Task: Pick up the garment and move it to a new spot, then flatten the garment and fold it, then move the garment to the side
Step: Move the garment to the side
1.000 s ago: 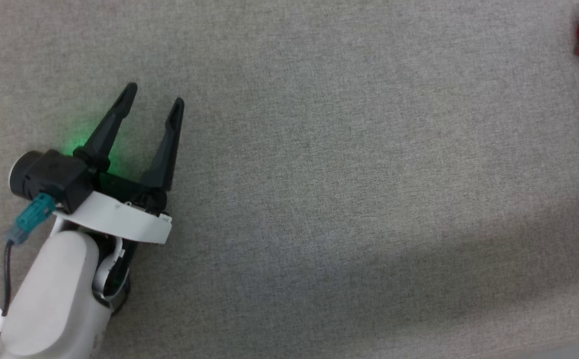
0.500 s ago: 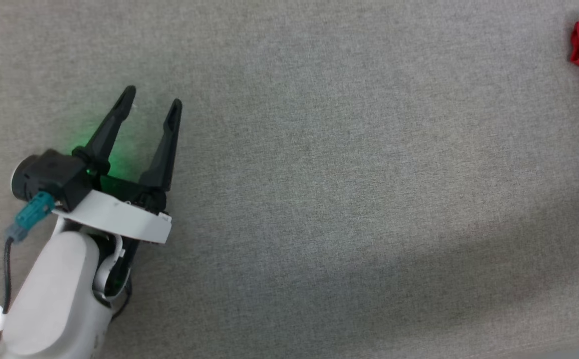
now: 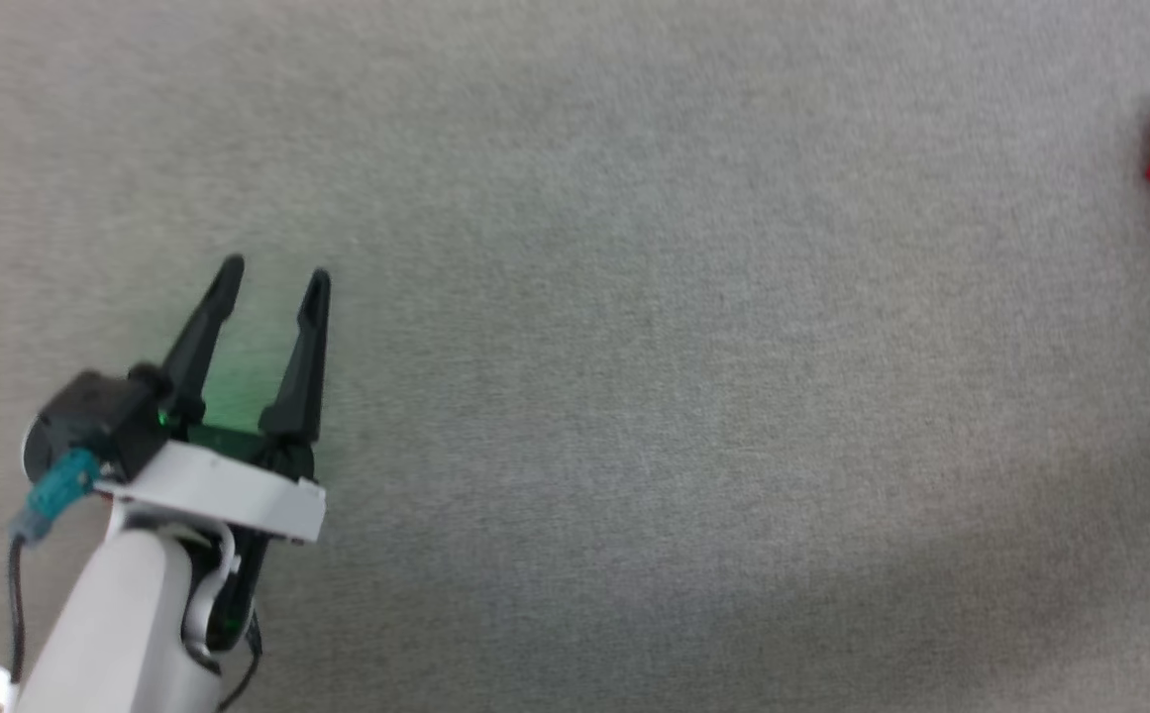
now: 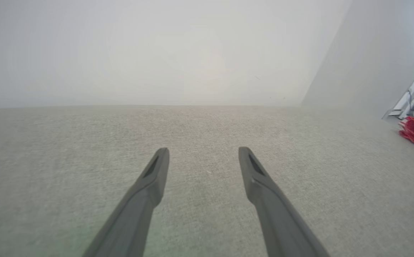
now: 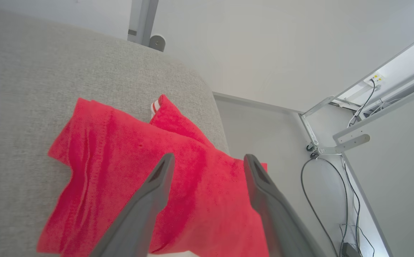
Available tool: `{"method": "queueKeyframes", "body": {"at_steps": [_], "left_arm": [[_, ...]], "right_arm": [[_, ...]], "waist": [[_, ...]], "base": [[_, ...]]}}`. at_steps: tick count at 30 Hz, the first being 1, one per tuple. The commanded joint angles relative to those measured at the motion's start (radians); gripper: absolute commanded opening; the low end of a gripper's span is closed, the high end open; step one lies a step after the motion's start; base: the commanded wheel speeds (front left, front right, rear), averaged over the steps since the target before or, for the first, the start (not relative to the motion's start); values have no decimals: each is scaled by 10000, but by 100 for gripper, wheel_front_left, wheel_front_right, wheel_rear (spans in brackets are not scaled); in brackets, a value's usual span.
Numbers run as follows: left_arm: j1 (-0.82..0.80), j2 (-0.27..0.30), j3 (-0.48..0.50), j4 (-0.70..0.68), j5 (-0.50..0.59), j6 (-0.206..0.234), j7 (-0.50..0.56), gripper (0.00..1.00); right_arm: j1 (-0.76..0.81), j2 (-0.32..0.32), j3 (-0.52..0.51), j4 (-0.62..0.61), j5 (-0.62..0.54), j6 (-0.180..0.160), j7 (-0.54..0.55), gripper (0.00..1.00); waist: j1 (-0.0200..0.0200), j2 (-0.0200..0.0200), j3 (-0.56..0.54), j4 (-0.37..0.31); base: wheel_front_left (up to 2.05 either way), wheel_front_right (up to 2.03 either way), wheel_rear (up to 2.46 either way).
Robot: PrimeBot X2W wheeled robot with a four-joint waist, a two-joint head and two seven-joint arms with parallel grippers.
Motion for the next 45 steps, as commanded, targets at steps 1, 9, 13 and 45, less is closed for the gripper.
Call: {"method": "queueKeyframes", "body": {"at_steps": [1, 9, 13, 45], "left_arm": [[251, -91, 78, -10, 49, -13, 4, 100], [1280, -299, 704, -8, 271, -13, 4, 100], [1898, -434, 1107, -92, 482, -13, 4, 100], [5092, -739, 2932, -318, 504, -13, 5, 100]], "right_arm": [[249, 126, -27, 38, 82, -21, -162, 100], [1289, 813, 412, -322, 577, -21, -1031, 100], [1937, 1056, 745, -761, 974, -21, -1350, 100], [8259, 3404, -689, -7234, 526, -21, -1673, 100]], "waist": [[0, -1, -624, 449], [0, -1, -1897, 996], [0, -1, -2517, 1181], [0, -1, -4788, 1405]], "base": [[0, 0, 0], [0, 0, 0], [0, 0, 0], [0, 0, 0]]}}
